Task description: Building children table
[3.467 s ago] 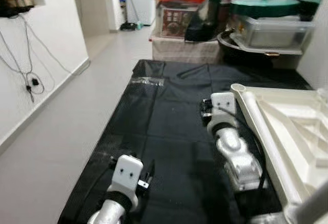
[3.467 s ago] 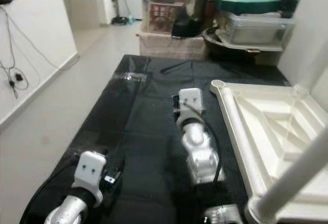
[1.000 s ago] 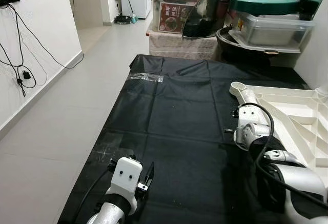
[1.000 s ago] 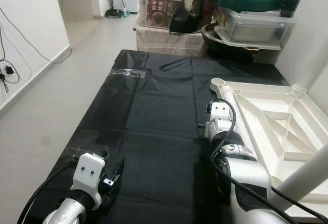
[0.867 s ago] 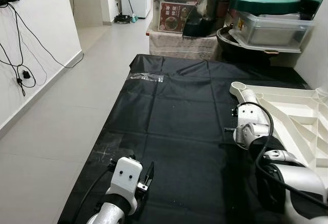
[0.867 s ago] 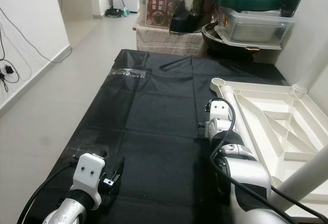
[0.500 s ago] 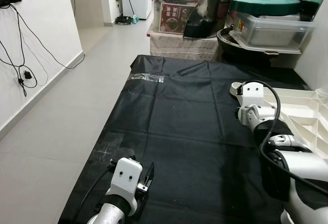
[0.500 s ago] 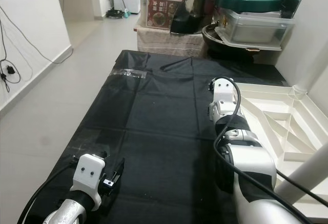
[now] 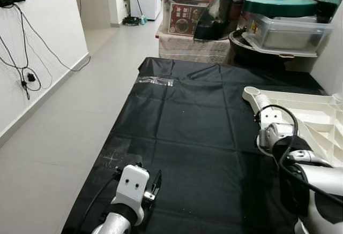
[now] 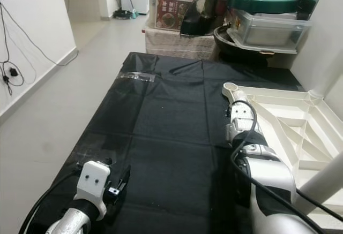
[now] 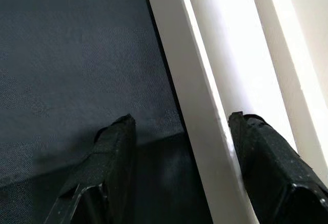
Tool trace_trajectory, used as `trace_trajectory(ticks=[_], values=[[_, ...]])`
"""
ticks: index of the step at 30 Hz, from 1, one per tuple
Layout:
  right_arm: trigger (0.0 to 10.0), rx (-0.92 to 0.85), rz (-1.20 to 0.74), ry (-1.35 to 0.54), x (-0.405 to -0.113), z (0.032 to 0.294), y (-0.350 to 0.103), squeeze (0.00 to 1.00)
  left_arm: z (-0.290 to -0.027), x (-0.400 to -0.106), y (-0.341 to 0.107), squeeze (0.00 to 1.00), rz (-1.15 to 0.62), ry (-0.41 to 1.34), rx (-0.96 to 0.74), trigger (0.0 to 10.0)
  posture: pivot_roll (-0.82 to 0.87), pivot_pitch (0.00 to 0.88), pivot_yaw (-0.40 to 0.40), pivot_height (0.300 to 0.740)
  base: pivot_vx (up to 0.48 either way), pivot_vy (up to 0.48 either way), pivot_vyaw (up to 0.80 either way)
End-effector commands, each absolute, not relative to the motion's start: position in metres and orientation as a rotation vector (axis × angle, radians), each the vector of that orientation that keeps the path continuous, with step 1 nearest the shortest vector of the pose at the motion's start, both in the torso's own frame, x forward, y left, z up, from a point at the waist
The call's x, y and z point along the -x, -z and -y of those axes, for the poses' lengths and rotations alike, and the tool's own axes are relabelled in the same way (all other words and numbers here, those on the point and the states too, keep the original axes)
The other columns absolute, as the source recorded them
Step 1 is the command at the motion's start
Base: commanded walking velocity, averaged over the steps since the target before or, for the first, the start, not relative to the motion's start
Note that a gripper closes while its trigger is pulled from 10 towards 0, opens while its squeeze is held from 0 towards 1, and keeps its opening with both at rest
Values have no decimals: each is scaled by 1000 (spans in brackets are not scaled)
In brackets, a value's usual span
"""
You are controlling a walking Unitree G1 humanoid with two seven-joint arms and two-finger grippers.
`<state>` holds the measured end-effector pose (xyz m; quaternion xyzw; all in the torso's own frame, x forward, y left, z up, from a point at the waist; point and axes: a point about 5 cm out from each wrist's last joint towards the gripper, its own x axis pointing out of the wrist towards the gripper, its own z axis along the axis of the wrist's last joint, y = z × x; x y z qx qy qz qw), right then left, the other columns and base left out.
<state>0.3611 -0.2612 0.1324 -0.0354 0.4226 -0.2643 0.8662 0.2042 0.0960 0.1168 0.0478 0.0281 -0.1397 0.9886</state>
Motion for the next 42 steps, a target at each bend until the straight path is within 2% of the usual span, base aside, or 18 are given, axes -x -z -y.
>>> trace_trajectory(ticks=[1,6,7,27,29,31,33,35,36,37,38,39,42], values=[[10000,24,-971,549,-350,263,-116,0,-95,-204,-118,0,-59,277,-92,10000,67,22,-97,740,0,0,0],[10000,2,-1032,498,-342,264,-103,0,-96,-204,-118,0,-57,274,-90,10000,64,29,-100,740,0,0,0],[0,19,-1041,450,-341,262,-100,0,-96,-204,-118,0,-57,272,-90,10000,64,31,-99,740,0,0,0],[0,156,-939,183,-366,232,-121,0,-97,-204,-122,0,-38,255,-98,10000,62,48,-94,740,0,0,0],[0,176,-948,39,-370,220,-126,0,-98,-205,-122,0,-37,250,-101,10000,57,46,-93,740,0,0,0],[0,156,-970,8,-369,217,-126,0,-98,-205,-122,0,-36,250,-101,10000,55,46,-89,740,0,0,0],[0,192,-980,-59,-369,215,-125,0,-98,-206,-122,0,-35,251,-101,10000,55,45,-92,740,0,0,0],[0,287,-999,-226,-367,209,-121,0,-97,-207,-122,0,-36,252,-103,10000,54,43,-90,740,0,0,0],[0,287,-999,-226,-367,209,-121,0,-97,-207,-122,0,-36,252,-103,10000,54,43,-90,740,0,0,0],[0,320,-993,-421,-364,201,-120,0,-97,-207,-122,0,-36,251,-103,10000,54,43,-89,740,0,0,0],[0,373,-965,-508,-363,199,-120,0,-97,-207,-122,0,-35,252,-104,10000,53,42,-86,740,0,0,0],[0,373,-965,-508,-363,199,-120,0,-97,-207,-122,0,-35,252,-104,10000,53,42,-86,740,0,0,0],[0,482,-887,-788,-346,196,-120,0,-98,-207,-122,0,-36,254,-106,10000,54,41,-86,740,0,0,0]])
